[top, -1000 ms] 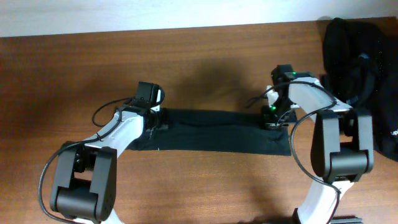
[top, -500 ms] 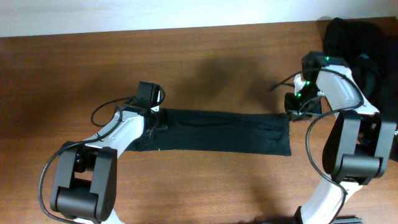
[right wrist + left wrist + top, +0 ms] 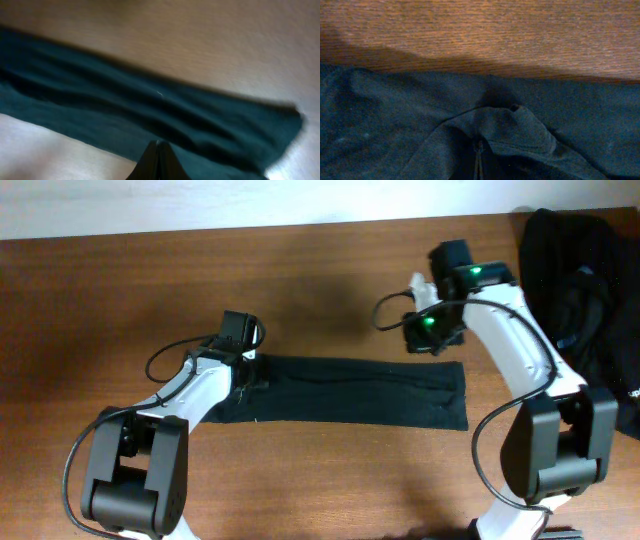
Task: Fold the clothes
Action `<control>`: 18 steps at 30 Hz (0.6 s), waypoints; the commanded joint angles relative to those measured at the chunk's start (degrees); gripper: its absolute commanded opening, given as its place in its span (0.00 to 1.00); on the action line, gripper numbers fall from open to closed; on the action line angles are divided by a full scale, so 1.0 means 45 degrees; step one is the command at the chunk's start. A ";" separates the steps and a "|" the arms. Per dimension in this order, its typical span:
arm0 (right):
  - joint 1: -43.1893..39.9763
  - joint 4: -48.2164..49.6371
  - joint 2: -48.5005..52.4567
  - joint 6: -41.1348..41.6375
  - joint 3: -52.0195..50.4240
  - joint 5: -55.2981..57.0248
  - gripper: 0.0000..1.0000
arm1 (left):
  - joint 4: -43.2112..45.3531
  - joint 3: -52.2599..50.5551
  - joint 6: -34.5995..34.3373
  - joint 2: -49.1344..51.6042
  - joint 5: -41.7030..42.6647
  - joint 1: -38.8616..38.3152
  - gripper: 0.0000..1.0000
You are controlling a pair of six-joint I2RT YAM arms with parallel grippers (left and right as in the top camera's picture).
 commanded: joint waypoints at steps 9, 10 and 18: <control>0.1685 0.3157 0.0146 0.1064 -0.2759 -0.0253 0.04 | -0.0141 0.0194 0.0112 0.0199 0.0005 0.0073 0.09; 0.1787 0.3366 0.0204 0.1083 -0.2929 -0.0253 0.04 | -0.0146 0.0194 0.0112 0.0199 0.0005 0.0078 0.09; 0.2098 0.3871 0.0549 0.1156 -0.3827 -0.0248 0.04 | -0.0155 0.0223 0.0112 0.0180 0.0010 0.0073 0.45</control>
